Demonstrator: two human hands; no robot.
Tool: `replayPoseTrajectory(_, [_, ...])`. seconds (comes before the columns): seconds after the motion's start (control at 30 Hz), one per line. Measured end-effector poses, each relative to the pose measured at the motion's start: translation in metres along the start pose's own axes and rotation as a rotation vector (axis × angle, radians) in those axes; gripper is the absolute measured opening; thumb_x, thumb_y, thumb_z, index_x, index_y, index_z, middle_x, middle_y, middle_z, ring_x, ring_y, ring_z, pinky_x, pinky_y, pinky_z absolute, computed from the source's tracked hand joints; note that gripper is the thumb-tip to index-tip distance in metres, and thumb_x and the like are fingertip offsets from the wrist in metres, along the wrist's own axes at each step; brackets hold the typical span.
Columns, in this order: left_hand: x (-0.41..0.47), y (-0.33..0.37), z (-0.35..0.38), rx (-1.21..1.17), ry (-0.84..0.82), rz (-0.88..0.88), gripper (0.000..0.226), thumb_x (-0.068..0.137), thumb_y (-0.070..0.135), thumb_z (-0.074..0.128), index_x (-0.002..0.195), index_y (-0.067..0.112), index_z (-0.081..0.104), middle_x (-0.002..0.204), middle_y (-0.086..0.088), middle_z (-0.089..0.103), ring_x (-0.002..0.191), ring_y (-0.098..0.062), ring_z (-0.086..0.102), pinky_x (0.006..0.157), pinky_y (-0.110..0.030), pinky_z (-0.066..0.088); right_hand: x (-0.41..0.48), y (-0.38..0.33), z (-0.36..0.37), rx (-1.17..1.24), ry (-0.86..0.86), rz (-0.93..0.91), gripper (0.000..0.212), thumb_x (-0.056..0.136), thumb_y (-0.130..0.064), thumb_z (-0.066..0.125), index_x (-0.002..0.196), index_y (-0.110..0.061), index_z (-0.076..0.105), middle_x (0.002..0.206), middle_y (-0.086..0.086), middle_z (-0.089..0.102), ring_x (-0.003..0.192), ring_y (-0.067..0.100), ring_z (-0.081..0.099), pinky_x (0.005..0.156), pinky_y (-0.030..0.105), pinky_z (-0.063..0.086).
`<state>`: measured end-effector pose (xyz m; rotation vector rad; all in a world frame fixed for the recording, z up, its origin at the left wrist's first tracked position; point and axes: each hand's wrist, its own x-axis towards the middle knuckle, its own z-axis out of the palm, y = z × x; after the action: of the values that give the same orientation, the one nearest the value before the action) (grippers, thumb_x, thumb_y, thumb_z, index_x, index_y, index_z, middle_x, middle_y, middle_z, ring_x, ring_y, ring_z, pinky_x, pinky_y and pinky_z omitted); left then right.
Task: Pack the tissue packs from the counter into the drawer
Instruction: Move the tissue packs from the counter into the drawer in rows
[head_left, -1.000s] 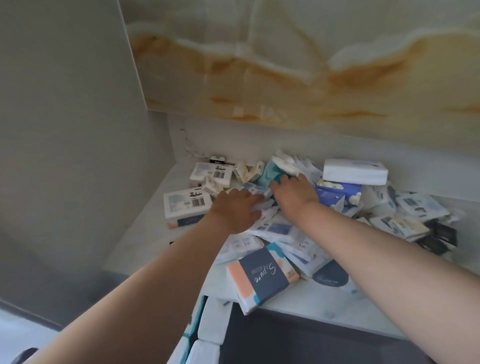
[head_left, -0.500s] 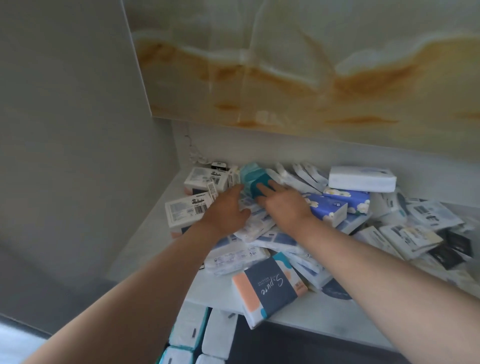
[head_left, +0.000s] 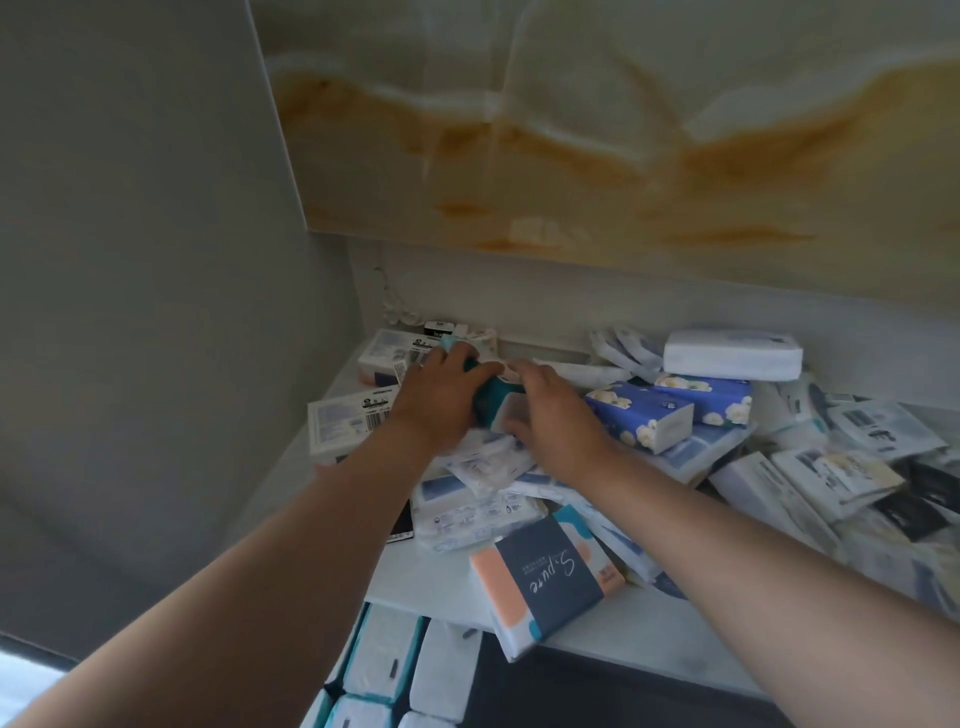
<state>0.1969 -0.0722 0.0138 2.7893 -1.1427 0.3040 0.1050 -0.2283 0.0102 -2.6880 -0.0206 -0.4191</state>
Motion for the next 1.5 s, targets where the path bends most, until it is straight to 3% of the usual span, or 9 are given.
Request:
replayPoseTrajectory(0.17, [-0.007,-0.001,-0.003,-0.127,0.063,-0.012,0.067,0.084,0.018,0.071,0.144,0.025,0.041,0.151,-0.003,0.034,0.127,-0.031,0.042,0.083,-0.043,0.051,-0.003,-0.007,-0.001,0.055,0.008,-0.007,0.062,0.091,-0.012,0.068,0.147,-0.006,0.042,0.146,0.015,0.045,0.136,0.03,0.039,0.116,0.036,0.029])
replayPoseTrajectory(0.33, [-0.021,-0.006,-0.027,-0.225,0.214,0.029,0.063,0.081,0.015,0.074,0.139,0.018,0.05,0.144,-0.003,0.048,0.133,-0.029,0.041,0.091,-0.049,0.051,-0.008,-0.023,-0.022,0.178,0.088,-0.036,0.068,0.089,-0.013,0.068,0.149,-0.012,0.037,0.149,0.009,0.041,0.137,0.022,0.035,0.112,0.027,0.027])
replayPoseTrajectory(0.53, [-0.064,0.009,-0.062,-0.466,0.247,0.05,0.065,0.087,0.013,0.068,0.145,0.015,0.038,0.147,-0.006,0.042,0.136,-0.023,0.038,0.106,-0.041,0.041,-0.025,-0.058,-0.049,0.145,0.169,-0.116,0.068,0.075,0.007,0.069,0.139,-0.008,0.05,0.134,0.011,0.051,0.126,0.026,0.043,0.105,0.033,0.036])
replayPoseTrajectory(0.73, [-0.137,0.009,-0.095,-0.493,0.285,0.084,0.058,0.076,0.023,0.079,0.126,0.019,0.049,0.125,0.003,0.052,0.111,-0.015,0.052,0.083,-0.035,0.05,-0.075,-0.109,-0.056,0.102,0.116,-0.17,0.063,0.074,-0.005,0.073,0.134,-0.011,0.054,0.127,0.006,0.056,0.119,0.025,0.049,0.102,0.038,0.041])
replayPoseTrajectory(1.0, [-0.221,-0.009,-0.138,-0.687,-0.076,-0.086,0.059,0.08,0.019,0.078,0.132,0.032,0.054,0.122,0.022,0.058,0.112,0.002,0.055,0.098,-0.02,0.046,-0.136,-0.184,-0.067,0.18,-0.244,-0.006,0.072,0.089,-0.038,0.063,0.15,-0.022,0.03,0.149,-0.002,0.038,0.133,0.017,0.039,0.101,0.023,0.03])
replayPoseTrajectory(1.1, [-0.248,-0.015,-0.144,-0.776,-0.231,-0.123,0.054,0.084,0.018,0.074,0.132,0.035,0.053,0.12,0.023,0.061,0.111,0.005,0.057,0.097,-0.017,0.046,-0.151,-0.209,-0.069,0.186,-0.362,0.049,0.078,0.09,-0.041,0.058,0.155,-0.028,0.018,0.155,0.0,0.035,0.136,0.021,0.039,0.109,0.031,0.033])
replayPoseTrajectory(1.2, [-0.267,-0.012,-0.141,-0.783,-0.378,-0.121,0.05,0.086,0.019,0.073,0.133,0.028,0.055,0.122,0.017,0.062,0.107,0.002,0.061,0.09,-0.011,0.048,-0.164,-0.221,-0.065,0.144,-0.529,0.132,0.086,0.085,-0.045,0.056,0.154,-0.038,0.006,0.152,0.003,0.039,0.132,0.025,0.044,0.1,0.038,0.041])
replayPoseTrajectory(1.33, [-0.291,-0.004,-0.116,-0.601,-0.504,-0.208,0.043,0.08,0.032,0.078,0.119,0.031,0.06,0.11,0.018,0.062,0.082,0.004,0.059,0.073,-0.008,0.044,-0.192,-0.224,-0.05,0.088,-0.689,0.21,0.075,0.082,-0.042,0.06,0.148,-0.037,0.024,0.122,0.004,0.056,0.093,0.016,0.061,0.069,0.031,0.047])
replayPoseTrajectory(1.5, [-0.31,0.003,-0.094,-0.408,-0.724,-0.168,0.035,0.087,0.027,0.07,0.12,0.023,0.06,0.115,0.012,0.063,0.092,-0.007,0.057,0.083,-0.018,0.042,-0.206,-0.23,-0.038,0.122,-0.704,0.213,0.05,0.08,-0.04,0.063,0.126,-0.041,0.043,0.113,0.0,0.059,0.087,0.019,0.059,0.06,0.029,0.049])
